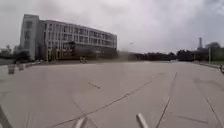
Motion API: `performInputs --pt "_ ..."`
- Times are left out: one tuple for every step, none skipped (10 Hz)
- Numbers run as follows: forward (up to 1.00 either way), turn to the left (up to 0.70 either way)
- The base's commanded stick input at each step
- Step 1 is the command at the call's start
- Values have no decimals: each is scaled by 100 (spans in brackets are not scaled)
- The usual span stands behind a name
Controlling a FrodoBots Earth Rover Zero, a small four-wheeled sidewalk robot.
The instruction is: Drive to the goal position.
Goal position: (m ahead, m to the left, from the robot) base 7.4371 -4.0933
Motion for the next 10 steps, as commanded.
performInputs --pt "70 0" --pt "70 0" --pt "70 0" --pt "70 0" --pt "70 0" --pt "70 0" --pt "70 0" --pt "70 0" --pt "70 0" --pt "70 -18"
